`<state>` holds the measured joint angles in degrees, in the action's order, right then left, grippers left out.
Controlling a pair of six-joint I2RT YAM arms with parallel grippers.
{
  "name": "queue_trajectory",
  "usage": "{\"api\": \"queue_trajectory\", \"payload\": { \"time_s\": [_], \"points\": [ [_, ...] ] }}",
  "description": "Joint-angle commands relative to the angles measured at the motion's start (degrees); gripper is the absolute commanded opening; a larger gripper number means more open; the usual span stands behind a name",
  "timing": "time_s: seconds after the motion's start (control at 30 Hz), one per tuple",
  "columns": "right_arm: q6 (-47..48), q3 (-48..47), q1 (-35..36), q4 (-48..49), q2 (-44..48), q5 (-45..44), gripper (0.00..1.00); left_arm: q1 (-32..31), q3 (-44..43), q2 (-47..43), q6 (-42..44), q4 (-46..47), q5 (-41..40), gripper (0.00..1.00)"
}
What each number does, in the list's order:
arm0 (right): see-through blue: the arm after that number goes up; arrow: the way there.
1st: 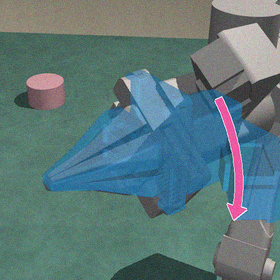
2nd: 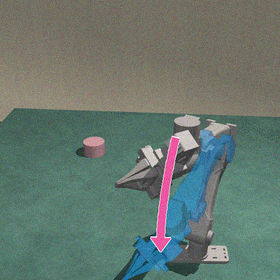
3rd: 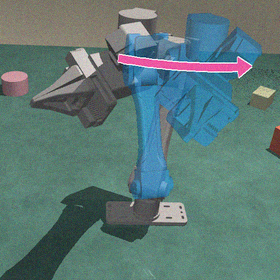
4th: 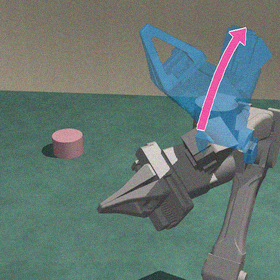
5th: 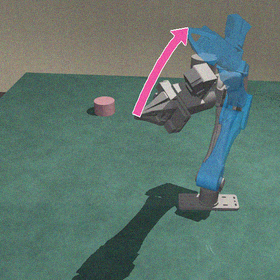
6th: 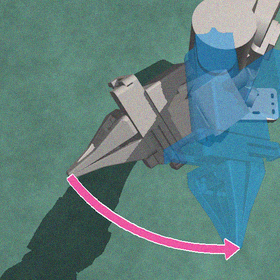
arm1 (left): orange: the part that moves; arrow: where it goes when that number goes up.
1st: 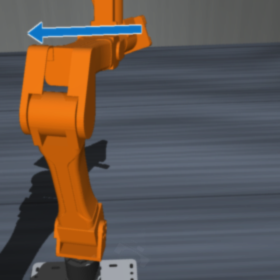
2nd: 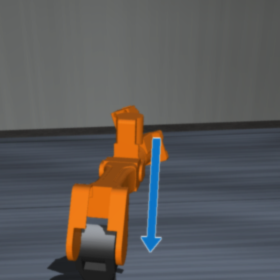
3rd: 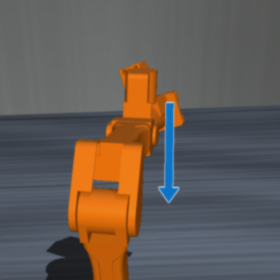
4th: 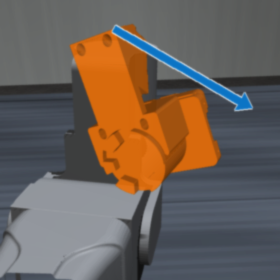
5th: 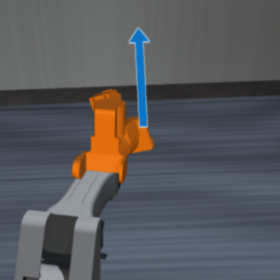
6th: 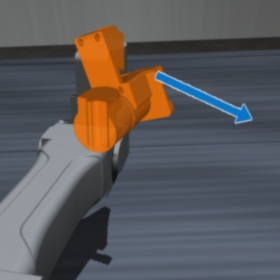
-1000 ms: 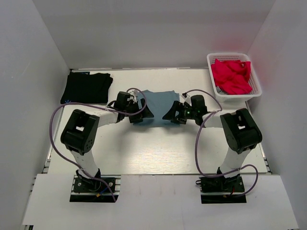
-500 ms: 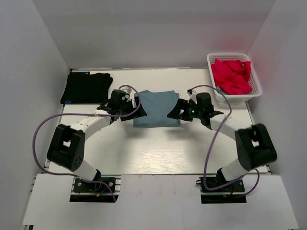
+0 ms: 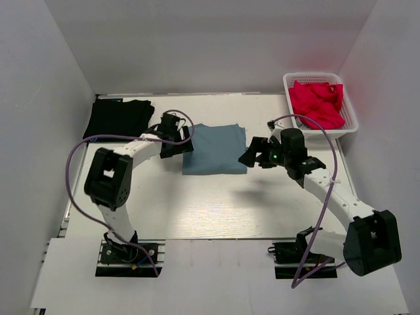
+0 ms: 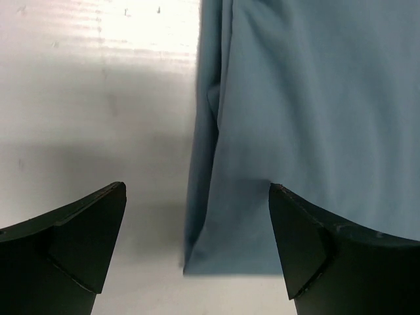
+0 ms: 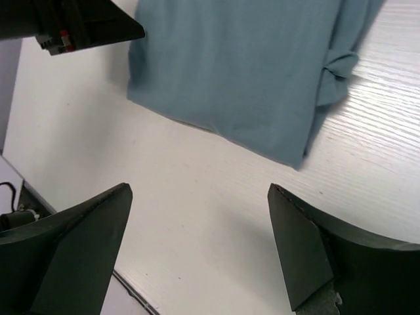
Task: Fold and stack the t-shirts
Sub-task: Put the neatly folded tshirt into the corner of the board with the left arm
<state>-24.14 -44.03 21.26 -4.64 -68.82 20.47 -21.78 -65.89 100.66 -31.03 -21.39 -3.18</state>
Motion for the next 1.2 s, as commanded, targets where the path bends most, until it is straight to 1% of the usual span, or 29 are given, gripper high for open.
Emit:
{"api": "queue_trajectory", "payload": {
  "time_s": [0.0, 0.07, 0.1, 0.13, 0.23, 0.27, 0.3, 0.33, 0.4, 0.5, 0.53, 0.57, 0.63, 0.67, 0.77, 0.8, 0.83, 0.87, 0.9, 0.93, 0.97, 1.03, 1.1, 1.13, 1.17],
  "points": [
    [3.0, -1.4, -0.1, -6.1, 2.3, -6.0, 0.9, -0.4, -5.5, 5.0, 1.3, -2.3, -3.1, 1.0],
    [3.9, -1.2, -0.2, -7.7, 3.2, -8.2, 0.9, -0.9, -6.0, 6.6, 1.3, -0.9, -2.2, 1.0],
    [3.8, -1.1, -0.2, -8.1, 3.5, -9.6, 0.9, -0.9, -6.0, 7.8, 1.9, 0.1, -0.2, 1.0],
    [3.8, -0.3, -0.1, -8.2, 4.0, -9.9, 0.9, -0.9, -5.4, 8.4, 1.9, 1.0, -0.2, 0.98],
    [3.8, 0.7, -0.2, -8.3, 5.9, -11.6, 0.9, -0.9, -6.0, 11.1, 1.9, 1.0, -2.3, 0.88],
    [3.8, 1.0, -0.2, -8.4, 6.8, -11.9, 0.9, -1.4, -6.0, 11.7, 1.9, 1.6, -2.8, 0.88],
    [4.2, 1.2, -0.2, -8.6, 7.0, -13.2, 0.9, -1.4, -5.2, 12.4, 1.9, 1.6, -3.7, 0.82],
    [4.9, 1.1, -0.2, -8.9, 7.1, -14.0, 0.9, -1.9, -5.2, 13.0, 2.6, 2.1, -4.3, 0.79],
    [5.4, 0.5, -0.2, -10.5, 7.2, -18.0, 0.9, -2.7, -5.2, 14.7, 3.3, 0.8, -5.9, 0.75],
    [5.7, 0.7, -0.2, -11.0, 7.1, -19.9, 0.9, -4.1, -5.2, 17.2, 3.3, 0.2, -6.0, 0.7],
    [5.8, 0.8, -0.2, -10.9, 7.0, -20.2, 0.9, -4.1, -6.4, 18.0, 3.9, 0.2, -6.0, 0.7],
    [5.9, 0.8, -0.2, -10.7, 7.1, -20.1, 0.9, -4.1, -7.1, 18.9, 4.0, -0.5, -4.4, 0.7],
    [6.1, 1.1, -0.3, -10.1, 7.3, -20.2, 0.9, -4.1, -8.3, 21.1, 4.7, -0.5, -1.7, 0.66],
    [6.3, 1.1, -0.3, -10.2, 7.3, -20.1, 0.9, -4.1, -8.3, 21.2, 4.7, 0.3, 1.0, 0.63],
    [6.5, 1.5, -0.3, -10.1, 7.0, -20.3, 0.9, -4.1, -6.9, 21.8, 5.3, 1.7, 4.0, 0.52],
    [6.6, 1.4, -0.4, -10.0, 7.2, -21.9, 0.9, -4.1, -6.9, 22.3, 5.3, 2.2, 4.0, 0.48],
    [6.7, 1.5, -0.4, -10.0, 7.3, -22.1, 0.9, -4.1, -6.9, 22.3, 5.3, 1.5, 4.0, 0.38],
    [6.8, 1.5, -0.3, -9.9, 7.1, -22.1, 0.9, -4.1, -7.8, 23.0, 5.3, 1.5, 4.0, 0.35],
    [7.0, 1.9, -0.3, -9.6, 7.3, -22.2, 0.9, -3.6, -8.8, 23.0, 5.8, -0.1, 4.0, 0.15],
    [7.1, 1.9, -0.4, -9.3, 7.4, -22.2, 0.9, -3.6, -9.9, 23.5, 5.8, -1.5, 2.9, 0.03],
    [7.1, 2.2, -0.3, -9.0, 7.5, -22.1, 0.9, -3.6, -9.9, 23.5, 5.8, -1.5, 2.2, 0.0],
    [7.5, 2.6, -0.4, -8.8, 7.6, -22.1, 0.9, -3.6, -11.0, 23.5, 6.6, -3.5, -0.2, 0.0],
    [7.9, 2.7, -0.4, -8.4, 7.7, -22.1, 0.9, -3.6, -11.0, 21.2, 6.6, -4.2, -3.2, 0.0],
    [7.9, 2.7, -0.5, -8.3, 7.7, -22.1, 0.9, -3.0, -11.0, 18.8, 6.6, -4.2, -7.8, 0.0],
    [8.0, 2.7, -0.3, -8.0, 7.8, -22.1, 0.9, -3.0, -11.0, 17.6, 6.6, -5.1, -10.2, 0.0]
  ]
}}
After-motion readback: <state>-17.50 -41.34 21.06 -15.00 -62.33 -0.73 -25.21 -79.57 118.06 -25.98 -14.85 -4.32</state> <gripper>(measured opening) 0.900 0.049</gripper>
